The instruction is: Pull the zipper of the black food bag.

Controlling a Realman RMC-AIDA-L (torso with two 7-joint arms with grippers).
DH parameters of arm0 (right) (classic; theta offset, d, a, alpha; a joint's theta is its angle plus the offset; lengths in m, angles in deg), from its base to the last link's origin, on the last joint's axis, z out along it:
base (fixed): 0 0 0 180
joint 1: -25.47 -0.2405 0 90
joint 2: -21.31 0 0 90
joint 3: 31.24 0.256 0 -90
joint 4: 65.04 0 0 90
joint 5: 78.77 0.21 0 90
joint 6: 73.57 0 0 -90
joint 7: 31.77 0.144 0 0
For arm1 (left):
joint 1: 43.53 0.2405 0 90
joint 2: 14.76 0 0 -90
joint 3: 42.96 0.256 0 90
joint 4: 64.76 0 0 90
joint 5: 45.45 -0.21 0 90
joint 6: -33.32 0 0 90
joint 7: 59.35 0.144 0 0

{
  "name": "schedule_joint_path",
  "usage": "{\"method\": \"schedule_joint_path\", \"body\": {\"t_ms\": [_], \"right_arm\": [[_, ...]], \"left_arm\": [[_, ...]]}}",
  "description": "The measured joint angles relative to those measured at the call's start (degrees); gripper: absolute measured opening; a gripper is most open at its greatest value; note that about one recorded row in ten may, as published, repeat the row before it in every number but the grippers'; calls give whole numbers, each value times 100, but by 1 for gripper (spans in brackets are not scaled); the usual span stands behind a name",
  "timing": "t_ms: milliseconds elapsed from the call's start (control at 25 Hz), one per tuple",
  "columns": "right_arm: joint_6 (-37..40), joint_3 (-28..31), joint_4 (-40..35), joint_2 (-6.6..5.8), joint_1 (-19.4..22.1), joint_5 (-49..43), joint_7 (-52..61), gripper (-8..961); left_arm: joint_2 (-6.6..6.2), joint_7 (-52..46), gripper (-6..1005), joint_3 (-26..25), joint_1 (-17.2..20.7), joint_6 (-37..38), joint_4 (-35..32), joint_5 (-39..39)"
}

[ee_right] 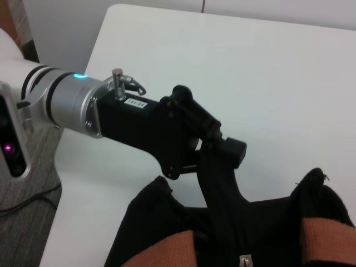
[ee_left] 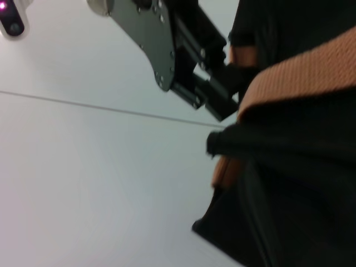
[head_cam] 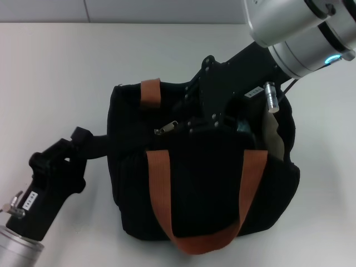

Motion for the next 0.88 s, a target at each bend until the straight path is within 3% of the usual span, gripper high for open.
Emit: {"method": "schedule_joint_path", "body": {"t_ms": [480,880], "right_arm": [[-43,-17,49,6,88,-15,-36,298],[-14,-184,-72,-10,-34,-383,-272,305]], "left_arm": [[0,301,19,490,55,-443,-76,-44],[0,583,20,522,-45,-567,-79,-42]]}}
